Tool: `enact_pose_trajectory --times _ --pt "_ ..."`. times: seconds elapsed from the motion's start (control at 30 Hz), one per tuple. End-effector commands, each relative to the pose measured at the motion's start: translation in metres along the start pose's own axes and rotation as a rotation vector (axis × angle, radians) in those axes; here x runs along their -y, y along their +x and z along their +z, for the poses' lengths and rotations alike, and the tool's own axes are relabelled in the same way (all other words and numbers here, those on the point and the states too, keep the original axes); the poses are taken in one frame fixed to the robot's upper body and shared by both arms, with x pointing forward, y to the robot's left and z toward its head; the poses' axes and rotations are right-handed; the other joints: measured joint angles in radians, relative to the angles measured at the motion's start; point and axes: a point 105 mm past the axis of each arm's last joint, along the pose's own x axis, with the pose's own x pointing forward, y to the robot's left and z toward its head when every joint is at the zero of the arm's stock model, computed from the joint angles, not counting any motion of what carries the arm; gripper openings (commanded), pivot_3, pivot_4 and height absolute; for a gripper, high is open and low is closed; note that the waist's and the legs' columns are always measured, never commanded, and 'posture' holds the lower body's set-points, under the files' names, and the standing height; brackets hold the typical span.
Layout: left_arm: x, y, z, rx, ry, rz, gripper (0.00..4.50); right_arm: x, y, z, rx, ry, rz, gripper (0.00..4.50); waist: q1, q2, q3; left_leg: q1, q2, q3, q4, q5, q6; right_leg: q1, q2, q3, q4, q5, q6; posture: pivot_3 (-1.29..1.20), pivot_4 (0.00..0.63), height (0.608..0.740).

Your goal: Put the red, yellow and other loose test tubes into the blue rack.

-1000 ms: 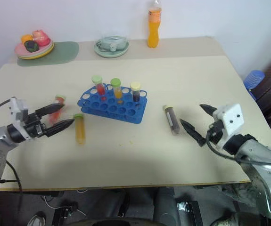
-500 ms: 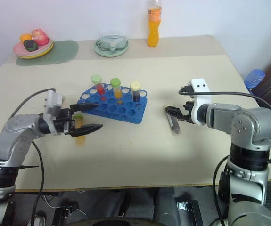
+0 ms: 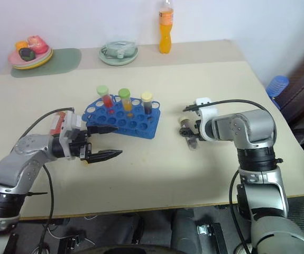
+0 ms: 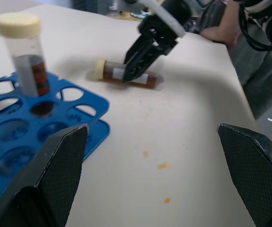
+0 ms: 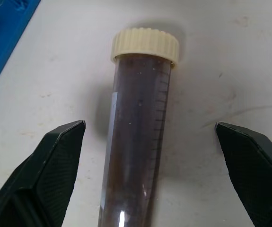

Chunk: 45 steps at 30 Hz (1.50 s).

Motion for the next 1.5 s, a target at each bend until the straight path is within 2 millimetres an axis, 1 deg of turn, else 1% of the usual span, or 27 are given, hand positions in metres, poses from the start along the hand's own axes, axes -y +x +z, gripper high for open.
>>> enact_pose_trajectory --times 0.03,0.1,0.13,0.17,0.23,0.33,0.4,0.43,0.5,0.53,0.57,0.7,0.8,0.93,1.03,1.13,1.2,1.27,1.5 --pt "0.002 -0.003 0.006 0.002 0.029 0.01 4.5 0.0 0.012 -0.003 -0.014 -0.042 -0.027 2.57 -0.006 0.0 0.0 0.0 0.0 0.0 0.0 0.0 0.0 0.0 0.0 0.0 0.0 0.0 0.0 0.0 0.15 0.74" --pt "0.002 -0.003 0.005 0.0 0.03 0.016 4.5 -0.002 0.013 -0.002 -0.012 -0.066 -0.021 1.52 -0.011 0.0 0.0 0.0 0.0 0.0 0.0 0.0 0.0 -0.001 0.0 0.0 0.001 0.0 0.0 0.0 0.15 0.74" --pt "0.002 -0.003 0.005 0.001 0.029 0.018 4.5 -0.002 0.013 -0.001 -0.007 -0.084 -0.024 1.08 -0.012 0.0 0.0 -0.001 0.0 0.0 0.0 0.0 0.0 -0.001 0.0 0.0 0.001 0.0 0.0 0.0 0.15 0.74" --pt "0.003 -0.003 0.005 0.002 0.028 0.021 4.5 -0.004 0.013 0.0 -0.001 -0.101 -0.018 0.82 -0.012 0.0 0.0 -0.001 0.0 0.0 0.0 0.0 0.0 -0.001 0.0 0.0 0.0 0.0 0.0 0.0 0.15 0.74" --pt "0.002 -0.003 0.004 0.003 0.027 0.029 4.5 -0.006 0.012 0.003 0.02 -0.138 -0.016 0.82 -0.015 0.0 0.0 -0.001 0.0 0.0 0.0 0.0 0.0 -0.001 0.0 0.0 0.0 0.0 0.0 0.0 0.15 0.74" --pt "0.0 -0.003 0.004 0.009 0.02 0.054 4.5 -0.007 0.005 0.01 0.068 -0.189 -0.011 0.82 -0.014 0.0 0.0 -0.001 0.0 0.0 -0.001 0.0 0.0 -0.002 0.0 0.0 0.0 0.0 0.0 0.0 0.15 0.74" --pt "-0.005 -0.005 0.004 0.028 0.008 0.089 4.5 -0.014 -0.005 0.023 0.185 -0.261 0.034 0.82 -0.012 0.0 0.0 -0.002 0.0 0.0 -0.001 0.0 0.0 -0.002 0.0 0.0 0.0 0.0 0.0 0.0 0.15 0.74" --pt "-0.008 -0.006 0.002 0.034 0.004 0.106 4.5 -0.021 -0.012 0.027 0.232 -0.275 0.091 0.82 -0.012 0.0 0.0 -0.002 0.0 0.0 -0.001 0.0 0.0 -0.002 0.0 0.0 0.0 0.0 0.0 0.0 0.15 0.74" --pt "-0.012 -0.011 -0.003 0.053 -0.013 0.147 4.5 -0.047 -0.035 0.041 0.437 -0.362 0.256 0.82 -0.013 0.001 0.001 -0.003 0.0 0.0 -0.001 0.0 0.0 -0.003 0.0 0.0 -0.001 0.0 0.0 0.0 0.15 0.74" --pt "-0.015 -0.013 -0.005 0.059 -0.014 0.165 4.5 -0.059 -0.047 0.044 0.53 -0.406 0.321 0.82 -0.014 0.002 0.002 -0.003 0.0 0.0 -0.001 0.0 0.0 -0.003 0.0 0.0 -0.001 0.0 0.0 0.0 0.15 0.74" --pt "-0.017 -0.016 -0.009 0.058 -0.013 0.184 4.5 -0.07 -0.058 0.043 0.593 -0.443 0.384 0.82 -0.013 0.003 0.002 -0.003 0.0 0.0 -0.002 0.0 0.0 -0.004 0.0 0.0 -0.001 0.0 0.0 0.0 0.15 0.74" --pt "-0.025 -0.024 -0.02 0.053 -0.013 0.228 4.5 -0.097 -0.075 0.033 0.755 -0.588 0.469 0.82 -0.01 0.003 0.002 -0.003 0.0 0.0 -0.003 0.0 0.0 -0.004 0.0 0.0 -0.001 0.0 0.0 0.0 0.15 0.74" --pt "-0.033 -0.029 -0.019 0.08 -0.009 0.267 4.5 -0.114 -0.078 0.032 0.857 -0.566 0.543 0.82 -0.008 0.003 0.002 -0.003 0.0 0.0 -0.002 0.0 0.0 -0.003 0.0 0.0 -0.001 0.0 0.0 0.0 0.15 0.74" --pt "-0.05 -0.041 -0.016 0.164 0.001 0.373 4.5 -0.137 -0.068 0.05 1.018 -0.545 0.562 0.82 -0.01 0.003 0.002 -0.002 0.0 0.0 -0.002 0.0 0.0 -0.003 0.0 0.0 0.0 0.0 0.0 0.0 0.15 0.74" --pt "-0.054 -0.047 -0.013 0.206 -0.003 0.404 4.5 -0.151 -0.06 0.066 1.13 -0.473 0.567 0.82 -0.014 0.003 0.002 -0.002 0.0 0.0 -0.002 0.0 0.0 -0.004 0.0 0.0 0.0 0.0 0.0 0.0 0.15 0.74" --pt "-0.063 -0.058 -0.01 0.228 0.012 0.471 4.5 -0.161 -0.044 0.074 1.187 -0.385 0.564 0.82 -0.015 0.003 0.002 -0.002 0.0 0.0 -0.003 0.0 -0.001 -0.005 0.0 -0.001 0.0 0.0 0.0 0.0 0.15 0.74" --pt "-0.069 -0.064 -0.007 0.243 0.021 0.51 4.5 -0.162 -0.035 0.076 1.208 -0.337 0.553 0.82 -0.014 0.003 0.002 -0.002 0.0 0.0 -0.003 0.0 -0.001 -0.005 0.0 -0.001 0.0 0.0 0.0 0.0 0.15 0.74" --pt "-0.072 -0.067 -0.002 0.259 0.032 0.527 4.5 -0.163 -0.027 0.073 1.204 -0.343 0.551 0.82 -0.013 0.003 0.002 -0.002 0.0 0.0 -0.003 0.0 -0.001 -0.004 0.0 -0.001 0.001 0.0 0.0 0.0 0.15 0.74" --pt "-0.074 -0.072 0.006 0.276 0.053 0.553 4.5 -0.165 -0.007 0.061 1.183 -0.343 0.545 0.82 -0.021 0.003 0.002 -0.002 0.0 0.0 -0.003 0.0 -0.001 -0.005 0.001 -0.001 0.001 0.0 0.0 0.0 0.15 0.74"
